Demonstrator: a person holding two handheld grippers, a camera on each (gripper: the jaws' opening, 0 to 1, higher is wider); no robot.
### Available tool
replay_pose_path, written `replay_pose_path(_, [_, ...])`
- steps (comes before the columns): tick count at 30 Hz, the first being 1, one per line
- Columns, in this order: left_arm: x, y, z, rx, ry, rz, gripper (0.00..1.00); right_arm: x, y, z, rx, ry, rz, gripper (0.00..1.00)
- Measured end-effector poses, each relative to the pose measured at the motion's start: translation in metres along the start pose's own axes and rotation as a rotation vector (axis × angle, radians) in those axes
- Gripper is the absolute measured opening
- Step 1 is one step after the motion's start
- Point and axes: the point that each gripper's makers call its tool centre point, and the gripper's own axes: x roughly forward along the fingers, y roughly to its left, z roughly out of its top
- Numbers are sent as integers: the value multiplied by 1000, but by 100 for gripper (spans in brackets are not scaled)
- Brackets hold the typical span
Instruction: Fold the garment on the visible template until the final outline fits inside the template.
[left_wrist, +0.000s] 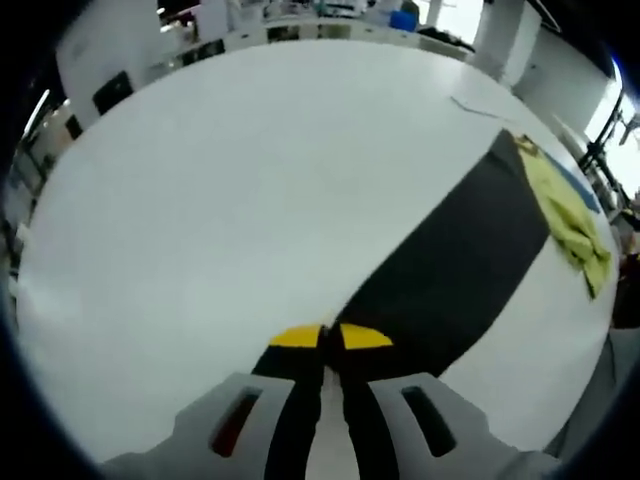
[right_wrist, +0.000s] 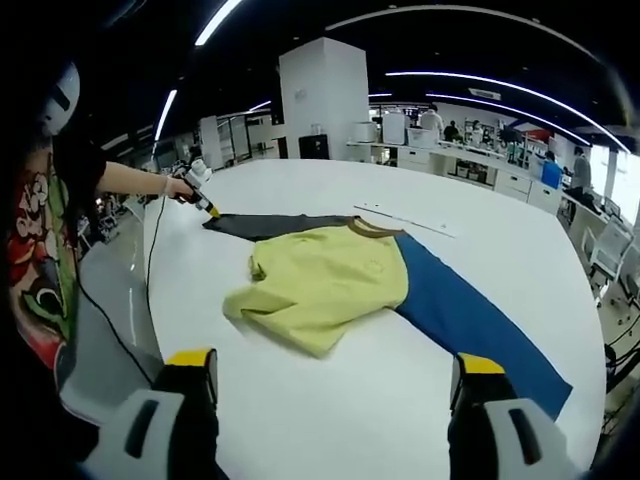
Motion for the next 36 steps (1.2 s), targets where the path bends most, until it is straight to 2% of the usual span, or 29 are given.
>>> replay_pose_path(3, [-2, 0, 2, 77, -25, 9, 34, -1, -1, -1, 4, -2, -4, 98])
replay_pose_path(7, [-8, -10, 4, 112, -68, -14, 44, -2, 0, -1, 10, -6, -3, 98])
replay_pose_path(10, [-13, -19, 13, 132, -140, -46, 59, -1, 0, -1, 13, -11, -2, 98])
replay_pose_path(16, [-24, -39, 18, 197, -194, -90, 85, 0, 0, 1, 26, -29, 3, 99])
replay_pose_path(18, [-27, -43, 17, 197, -193, -95, 89, 0, -1, 1, 30, -34, 5, 99])
replay_pose_path(23, [-38, -68, 20, 216, -231, -136, 95, 2, -1, 3, 24, -44, 7, 99])
replay_pose_path(24, [-40, -74, 22, 226, -242, -147, 99, 2, -1, 3, 25, -47, 8, 99])
replay_pose_path(27, [-45, -89, 22, 279, -256, -184, 99, 0, -2, 2, 22, -48, 6, 98])
replay_pose_path(28, [-47, -94, 23, 322, -262, -188, 99, 0, -3, 1, 24, -50, 5, 98])
replay_pose_path(29, [-51, -107, 23, 381, -274, -208, 99, -1, -3, 0, 25, -50, 4, 98])
replay_pose_path(33, [-63, -141, 24, 395, -304, -248, 99, -3, -2, -1, 32, -59, 0, 98])
replay_pose_path(34, [-70, -155, 26, 411, -320, -264, 99, -4, -2, -1, 32, -61, 0, 98])
replay_pose_path(36, [-75, -169, 27, 421, -329, -273, 99, -4, -1, -2, 33, -63, 1, 98])
